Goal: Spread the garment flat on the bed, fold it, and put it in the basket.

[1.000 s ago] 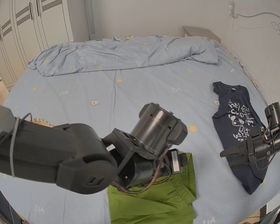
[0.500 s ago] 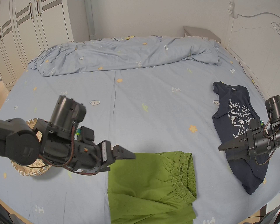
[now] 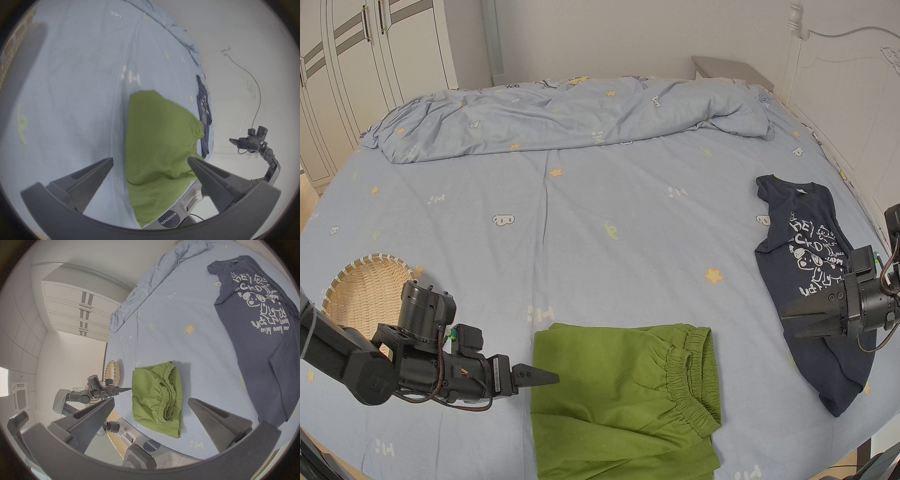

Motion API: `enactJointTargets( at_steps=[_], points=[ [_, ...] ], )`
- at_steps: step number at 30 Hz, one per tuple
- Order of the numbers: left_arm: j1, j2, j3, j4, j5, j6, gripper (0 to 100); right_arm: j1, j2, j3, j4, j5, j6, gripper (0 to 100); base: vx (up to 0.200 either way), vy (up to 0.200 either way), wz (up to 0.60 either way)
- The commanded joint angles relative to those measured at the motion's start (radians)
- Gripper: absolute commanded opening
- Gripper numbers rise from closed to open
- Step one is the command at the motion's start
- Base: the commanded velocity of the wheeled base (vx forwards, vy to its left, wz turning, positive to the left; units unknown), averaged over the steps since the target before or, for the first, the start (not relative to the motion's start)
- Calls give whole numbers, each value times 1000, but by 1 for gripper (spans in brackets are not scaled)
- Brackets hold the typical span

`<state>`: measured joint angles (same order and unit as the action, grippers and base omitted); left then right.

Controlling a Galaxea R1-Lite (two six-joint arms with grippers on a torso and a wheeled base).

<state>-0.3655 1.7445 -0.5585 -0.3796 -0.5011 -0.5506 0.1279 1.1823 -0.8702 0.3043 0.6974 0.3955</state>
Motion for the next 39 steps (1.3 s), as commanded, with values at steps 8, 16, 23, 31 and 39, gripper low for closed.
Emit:
enactJointTargets(
  at_steps=[8, 16, 23, 31, 39],
  points=[
    [-46, 95, 15, -47, -2, -3, 100, 1, -26, 7, -1, 1, 0, 100, 0, 0, 0],
    [-69, 133, 14, -61, -1, -6, 100, 1, -26, 7, -1, 1, 0, 100, 0, 0, 0],
    [-127, 176, -3, -159, -1, -138, 100, 1, -23, 7, 1, 1, 0, 100, 0, 0, 0],
    [-151, 211, -6, -173, -1, -160, 100, 1, -24, 7, -1, 1, 0, 100, 0, 0, 0],
    [-154, 242, -11, -222, -2, -161, 100, 1, -24, 7, -1, 1, 0, 100, 0, 0, 0]
  ],
)
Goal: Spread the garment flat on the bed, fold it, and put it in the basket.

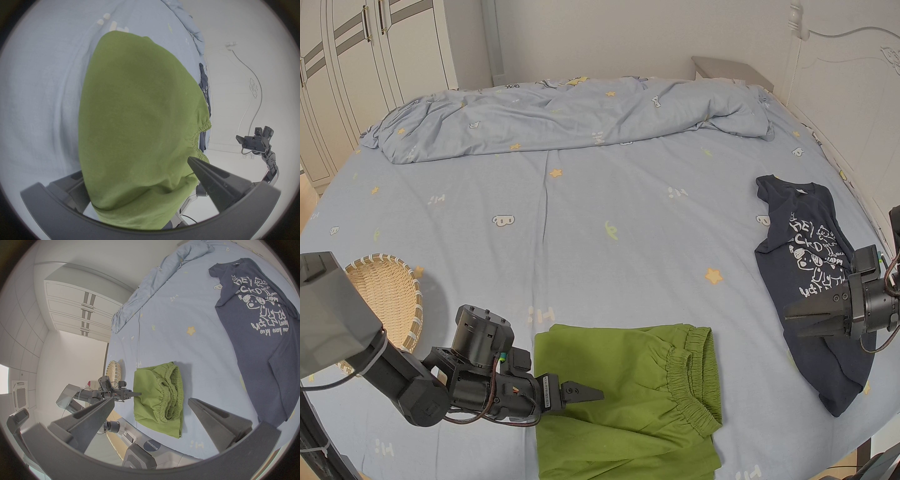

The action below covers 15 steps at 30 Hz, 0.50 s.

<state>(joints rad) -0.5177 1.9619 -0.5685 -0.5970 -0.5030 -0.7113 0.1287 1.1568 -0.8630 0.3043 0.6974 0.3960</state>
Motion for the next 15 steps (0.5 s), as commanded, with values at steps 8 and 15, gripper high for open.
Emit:
enactJointTargets(
  at_steps=[8, 15],
  points=[
    [-5, 52, -2, -9, 6, 0, 100, 0, 3, 1, -1, 1, 0, 100, 0, 0, 0],
    [-27, 52, -16, -30, 6, -28, 100, 0, 3, 1, -1, 1, 0, 100, 0, 0, 0]
  ],
)
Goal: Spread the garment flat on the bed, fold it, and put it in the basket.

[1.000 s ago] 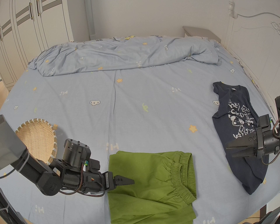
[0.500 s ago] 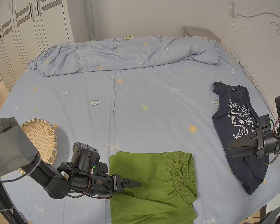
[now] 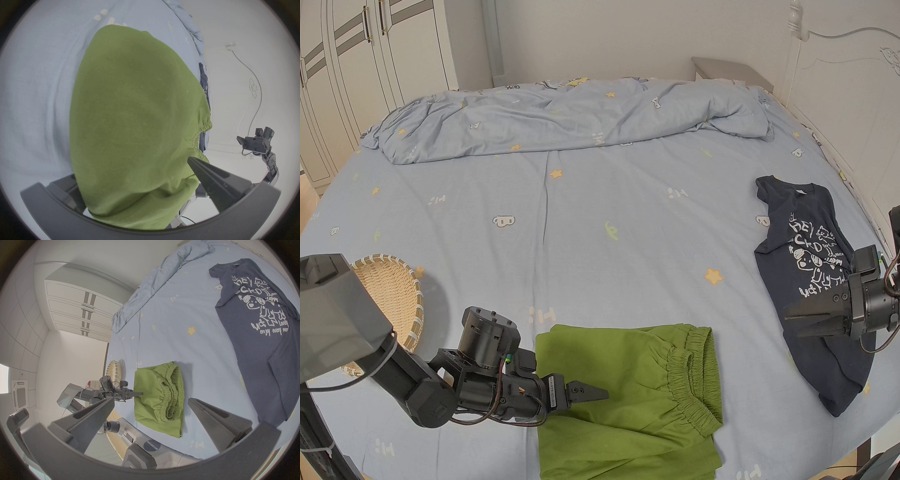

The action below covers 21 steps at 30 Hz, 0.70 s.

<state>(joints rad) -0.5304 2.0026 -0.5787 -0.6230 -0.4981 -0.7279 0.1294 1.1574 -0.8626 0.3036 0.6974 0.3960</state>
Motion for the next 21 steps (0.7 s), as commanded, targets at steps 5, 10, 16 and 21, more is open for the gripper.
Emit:
enactJointTargets(
  at_steps=[5, 10, 16, 21],
  points=[
    [-26, 8, -16, -17, 3, -47, 100, -1, 1, 0, 0, 1, 0, 100, 0, 0, 0],
    [-26, 10, -18, -15, 4, -45, 0, -1, -1, 0, 0, 1, 0, 100, 0, 0, 0],
    [-40, -61, 30, -15, 90, -44, 0, -2, 1, -1, 0, 1, 0, 100, 0, 0, 0],
    [-31, -120, 51, -15, 99, -22, 0, -2, -1, -3, 0, 1, 0, 100, 0, 0, 0]
  ],
)
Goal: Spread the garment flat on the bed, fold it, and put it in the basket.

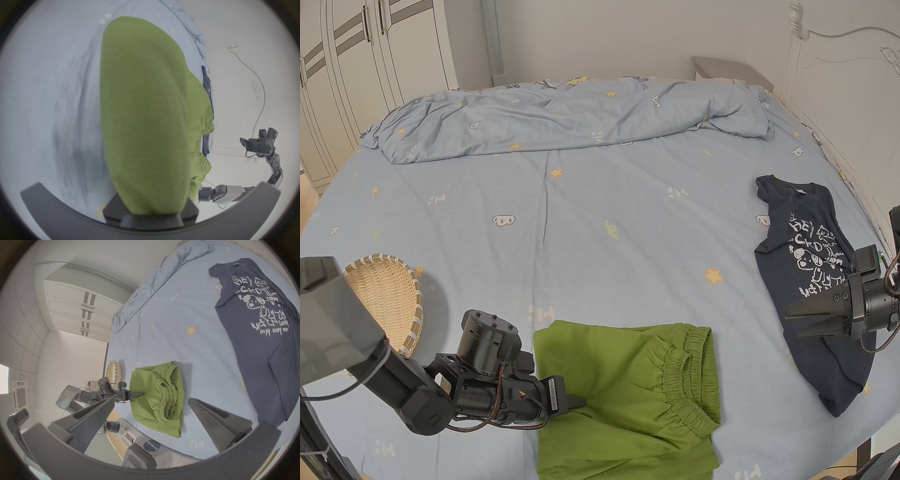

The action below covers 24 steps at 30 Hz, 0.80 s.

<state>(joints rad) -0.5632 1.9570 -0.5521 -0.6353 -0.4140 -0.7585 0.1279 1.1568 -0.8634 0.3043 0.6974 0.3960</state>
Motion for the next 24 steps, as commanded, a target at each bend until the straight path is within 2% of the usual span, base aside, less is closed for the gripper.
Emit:
enactJointTargets(
  at_steps=[1, 10, 14, 15, 17, 19, 21, 24],
  points=[
    [19, -139, 24, 8, 20, 10, 0, -2, -3, -3, 1, 1, 0, 100, 0, 0, 0],
    [94, -294, -45, 198, 24, 19, 0, -7, -3, -5, 1, 1, 1, 100, 0, 0, 0],
    [124, -371, -115, 390, 24, 87, 0, -7, -5, -5, 1, 1, 1, 100, 0, 0, 0],
    [124, -371, -115, 390, 24, 87, 0, -7, -5, -5, 1, 1, 1, 100, 0, 0, 0],
    [152, -414, -201, 605, 24, 153, 0, -8, -3, -5, 1, 1, 1, 100, 0, 0, 0],
    [175, -438, -259, 740, 24, 203, 0, -7, -3, -5, 1, 1, 1, 100, 0, 0, 0],
    [197, -466, -301, 839, 24, 249, 0, -5, -3, -5, 1, 1, 1, 100, 0, 0, 0],
    [218, -489, -325, 899, 23, 283, 0, -4, -3, -3, 1, 1, 1, 100, 0, 0, 0]
  ],
)
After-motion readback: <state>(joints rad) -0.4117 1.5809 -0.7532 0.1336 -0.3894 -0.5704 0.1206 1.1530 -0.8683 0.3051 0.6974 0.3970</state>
